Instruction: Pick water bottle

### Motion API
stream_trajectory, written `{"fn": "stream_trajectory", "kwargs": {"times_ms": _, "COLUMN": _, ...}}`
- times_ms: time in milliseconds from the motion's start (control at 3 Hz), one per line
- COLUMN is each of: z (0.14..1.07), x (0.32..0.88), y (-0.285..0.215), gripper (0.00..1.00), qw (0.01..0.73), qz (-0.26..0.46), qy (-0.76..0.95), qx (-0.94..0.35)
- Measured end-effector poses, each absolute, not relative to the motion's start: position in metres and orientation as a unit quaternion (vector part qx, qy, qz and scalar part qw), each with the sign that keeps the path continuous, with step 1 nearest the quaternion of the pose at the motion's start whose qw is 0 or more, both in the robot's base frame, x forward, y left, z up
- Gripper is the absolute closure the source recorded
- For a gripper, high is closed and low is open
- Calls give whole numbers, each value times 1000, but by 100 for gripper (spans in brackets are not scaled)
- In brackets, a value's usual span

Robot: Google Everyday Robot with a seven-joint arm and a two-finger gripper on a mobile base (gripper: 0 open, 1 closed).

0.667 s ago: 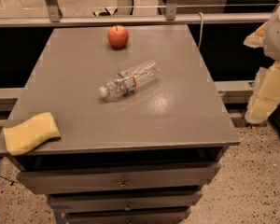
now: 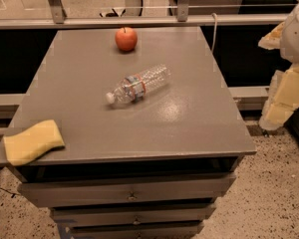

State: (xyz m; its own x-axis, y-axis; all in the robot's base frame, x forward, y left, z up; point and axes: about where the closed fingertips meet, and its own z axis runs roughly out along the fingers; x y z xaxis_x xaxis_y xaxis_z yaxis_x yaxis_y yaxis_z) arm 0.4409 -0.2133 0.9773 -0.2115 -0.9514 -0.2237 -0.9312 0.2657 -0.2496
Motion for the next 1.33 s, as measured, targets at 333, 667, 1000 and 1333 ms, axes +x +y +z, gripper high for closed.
{"fn": "stream_trajectory", "kwargs": {"times_ms": 333, "z": 964, "x": 465, "y": -186, "gripper": 0, "qw": 197, "qz": 4, "qy": 760, "qx": -620}}
{"fn": "stream_trajectory", "kwargs": {"times_ms": 667, "z": 942, "x": 510, "y": -143, "gripper": 0, "qw": 238, "qz": 53, "qy": 723, "qx": -646}}
{"fn": "stream_trajectory", "kwargs": {"times_ms": 1000, "z": 928, "x": 549, "y": -106, "gripper": 0, "qw": 269, "qz": 83, "qy": 684, "qx": -673}}
{"fn": "stream_trajectory", "kwargs": {"times_ms": 1333, "z": 919, "x": 579, "y": -69, "gripper": 0, "qw": 292, "qz": 101, "qy": 647, "qx": -697}}
